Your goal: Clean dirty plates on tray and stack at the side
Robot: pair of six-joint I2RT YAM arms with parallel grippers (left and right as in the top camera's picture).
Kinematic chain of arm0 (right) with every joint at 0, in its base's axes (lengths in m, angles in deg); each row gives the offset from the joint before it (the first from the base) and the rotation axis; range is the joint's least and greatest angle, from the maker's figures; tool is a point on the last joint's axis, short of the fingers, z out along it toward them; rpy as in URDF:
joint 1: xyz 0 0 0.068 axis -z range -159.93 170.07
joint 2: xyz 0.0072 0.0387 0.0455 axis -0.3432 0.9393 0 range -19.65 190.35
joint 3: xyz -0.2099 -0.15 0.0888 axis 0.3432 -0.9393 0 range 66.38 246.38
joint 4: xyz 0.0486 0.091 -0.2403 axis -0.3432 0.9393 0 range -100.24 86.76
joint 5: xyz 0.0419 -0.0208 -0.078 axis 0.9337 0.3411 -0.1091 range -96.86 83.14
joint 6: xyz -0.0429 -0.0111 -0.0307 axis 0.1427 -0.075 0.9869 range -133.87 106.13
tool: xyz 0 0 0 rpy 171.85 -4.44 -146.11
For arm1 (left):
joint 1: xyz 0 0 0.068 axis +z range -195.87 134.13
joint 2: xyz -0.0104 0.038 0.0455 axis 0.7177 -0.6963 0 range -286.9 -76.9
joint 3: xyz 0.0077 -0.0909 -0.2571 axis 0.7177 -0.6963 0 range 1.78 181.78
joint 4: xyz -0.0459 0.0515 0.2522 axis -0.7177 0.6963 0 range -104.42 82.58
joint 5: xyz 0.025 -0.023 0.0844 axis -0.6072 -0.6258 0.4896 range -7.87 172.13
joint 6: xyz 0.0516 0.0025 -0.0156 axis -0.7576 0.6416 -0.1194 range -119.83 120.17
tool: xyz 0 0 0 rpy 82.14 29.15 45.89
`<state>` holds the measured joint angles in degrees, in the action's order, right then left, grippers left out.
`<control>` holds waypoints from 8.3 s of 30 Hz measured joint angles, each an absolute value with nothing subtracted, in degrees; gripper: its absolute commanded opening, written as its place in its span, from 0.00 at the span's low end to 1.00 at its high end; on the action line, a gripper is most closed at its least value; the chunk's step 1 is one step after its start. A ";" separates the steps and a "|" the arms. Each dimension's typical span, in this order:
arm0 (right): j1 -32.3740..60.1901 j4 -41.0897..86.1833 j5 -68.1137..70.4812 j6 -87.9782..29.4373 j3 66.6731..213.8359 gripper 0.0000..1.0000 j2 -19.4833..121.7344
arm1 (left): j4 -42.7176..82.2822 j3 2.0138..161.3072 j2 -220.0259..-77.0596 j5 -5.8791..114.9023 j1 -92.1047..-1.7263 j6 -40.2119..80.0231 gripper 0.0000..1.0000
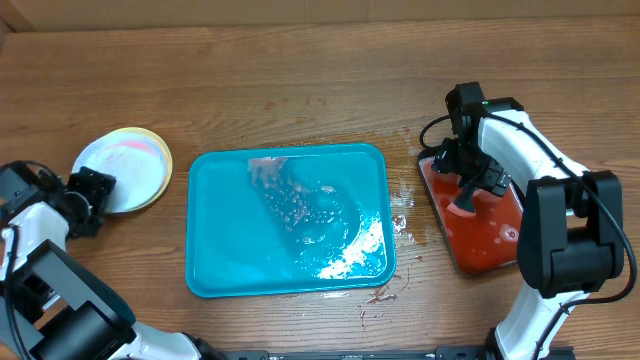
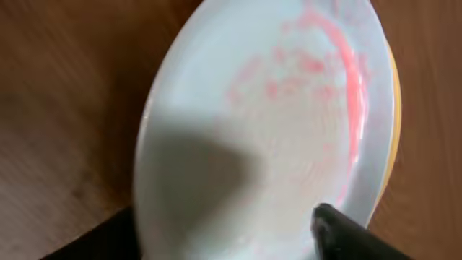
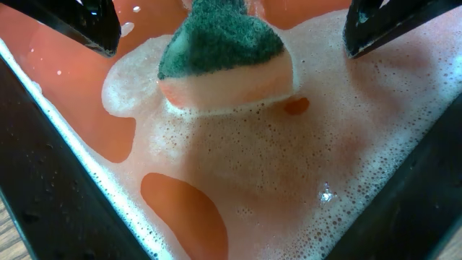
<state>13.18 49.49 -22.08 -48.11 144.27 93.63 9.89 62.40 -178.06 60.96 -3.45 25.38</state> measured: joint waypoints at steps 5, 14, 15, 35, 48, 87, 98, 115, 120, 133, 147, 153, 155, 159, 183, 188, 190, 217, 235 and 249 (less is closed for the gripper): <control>13.18 49.49 -22.08 -48.11 144.27 1.00 93.63 | 11.05 63.63 -178.06 60.24 -7.56 21.95 0.64; 13.18 49.51 -22.08 -48.11 144.27 1.00 93.63 | 12.97 65.86 -178.06 59.58 -9.51 22.26 0.62; 13.18 49.53 -22.08 -48.11 144.27 1.00 93.63 | 13.45 65.86 -178.06 59.58 -9.51 22.26 0.60; 13.18 49.51 -22.08 -48.11 144.27 1.00 93.63 | 27.36 73.03 -150.37 59.84 -19.32 10.65 0.40; 13.18 49.53 -22.10 -48.11 144.27 1.00 93.63 | 38.92 73.35 -120.99 60.04 -23.78 2.08 0.91; 13.18 49.46 -22.08 -48.11 144.27 1.00 93.63 | 22.63 73.25 -118.24 80.28 -51.87 1.40 1.00; 13.18 49.51 -22.10 -48.11 144.24 1.00 93.63 | -17.98 46.86 -110.06 78.49 -51.89 1.27 1.00; 13.18 49.42 -22.08 -48.11 144.22 1.00 93.63 | -45.73 6.12 -80.75 78.07 -44.74 6.89 1.00; 13.18 49.42 -22.06 -48.11 144.22 1.00 93.63 | -45.71 4.86 -77.91 78.34 -43.45 8.86 1.00; 13.18 49.44 -22.06 -48.11 144.20 1.00 93.63 | -31.37 2.28 -77.76 78.55 -41.59 9.86 1.00; 13.18 49.42 -22.08 -48.11 144.20 1.00 93.63 | -10.57 2.25 -77.76 76.81 -41.59 11.90 1.00; 13.18 49.44 -22.06 -48.13 144.20 1.00 93.63 | -10.59 2.25 -77.76 76.54 -41.59 11.90 1.00; 13.18 49.44 -22.08 -48.11 144.20 1.00 93.63 | -10.59 2.25 -77.76 76.54 -41.59 11.90 1.00; 13.18 49.44 -22.08 -48.11 144.20 1.00 93.63 | -10.59 2.25 -77.76 76.54 -41.59 11.90 1.00; 13.18 49.42 -22.08 -48.13 144.20 1.00 93.63 | -10.59 2.25 -77.76 76.54 -41.59 11.90 1.00; 13.18 49.42 -22.08 -48.13 144.20 1.00 93.63 | -10.59 2.25 -77.76 76.54 -41.59 11.90 1.00; 13.18 49.40 -22.08 -48.11 144.20 1.00 93.63 | -10.59 2.25 -77.76 76.52 -41.59 11.90 1.00; 13.18 47.61 -21.67 -48.15 144.13 1.00 42.79 | -10.59 2.25 -77.76 76.48 -41.59 11.90 1.00; 13.18 46.78 -22.13 -48.18 144.16 1.00 -2.74 | -10.59 2.25 -77.76 76.35 -41.59 11.90 1.00; 13.18 47.30 -22.17 -48.15 141.75 1.00 -18.06 | -10.59 2.25 -77.74 76.35 -41.59 11.90 1.00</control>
